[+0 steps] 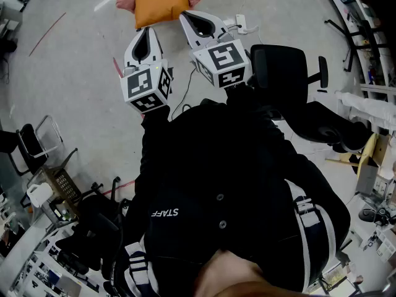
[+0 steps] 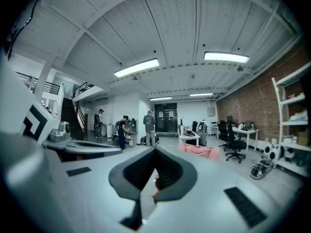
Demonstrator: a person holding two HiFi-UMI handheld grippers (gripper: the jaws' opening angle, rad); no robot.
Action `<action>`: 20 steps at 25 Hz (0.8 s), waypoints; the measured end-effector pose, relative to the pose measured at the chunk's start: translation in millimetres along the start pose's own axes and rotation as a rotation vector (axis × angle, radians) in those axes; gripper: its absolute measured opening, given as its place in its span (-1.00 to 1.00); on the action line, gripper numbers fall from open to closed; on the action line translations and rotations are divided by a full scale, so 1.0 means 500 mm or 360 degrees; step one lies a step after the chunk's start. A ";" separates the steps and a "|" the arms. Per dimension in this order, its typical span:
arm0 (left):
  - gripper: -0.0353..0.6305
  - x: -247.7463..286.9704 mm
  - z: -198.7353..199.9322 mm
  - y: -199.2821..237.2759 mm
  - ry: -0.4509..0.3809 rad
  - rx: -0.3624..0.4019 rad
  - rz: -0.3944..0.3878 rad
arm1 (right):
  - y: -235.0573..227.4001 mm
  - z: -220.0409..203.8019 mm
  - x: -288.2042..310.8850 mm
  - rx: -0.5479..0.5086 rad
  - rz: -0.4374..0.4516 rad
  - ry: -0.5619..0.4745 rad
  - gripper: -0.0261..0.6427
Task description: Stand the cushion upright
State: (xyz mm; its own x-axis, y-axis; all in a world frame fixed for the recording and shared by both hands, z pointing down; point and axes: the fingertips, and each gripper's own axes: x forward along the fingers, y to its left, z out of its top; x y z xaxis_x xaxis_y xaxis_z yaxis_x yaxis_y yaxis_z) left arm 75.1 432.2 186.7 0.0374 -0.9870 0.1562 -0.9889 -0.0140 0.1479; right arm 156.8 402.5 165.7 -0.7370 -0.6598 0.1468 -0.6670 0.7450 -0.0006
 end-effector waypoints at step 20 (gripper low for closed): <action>-0.89 0.005 -0.026 0.081 0.0046 -0.0026 -0.0022 | 0.036 -0.019 0.059 -0.0022 -0.0036 0.0023 -0.89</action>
State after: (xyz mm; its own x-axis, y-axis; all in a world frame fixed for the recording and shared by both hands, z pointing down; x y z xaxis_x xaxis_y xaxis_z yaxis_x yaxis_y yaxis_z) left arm 37.2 431.4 205.9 0.0553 -0.9817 0.1821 -0.9858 -0.0248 0.1660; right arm 123.9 397.4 179.6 -0.7199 -0.6752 0.1606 -0.6820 0.7311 0.0165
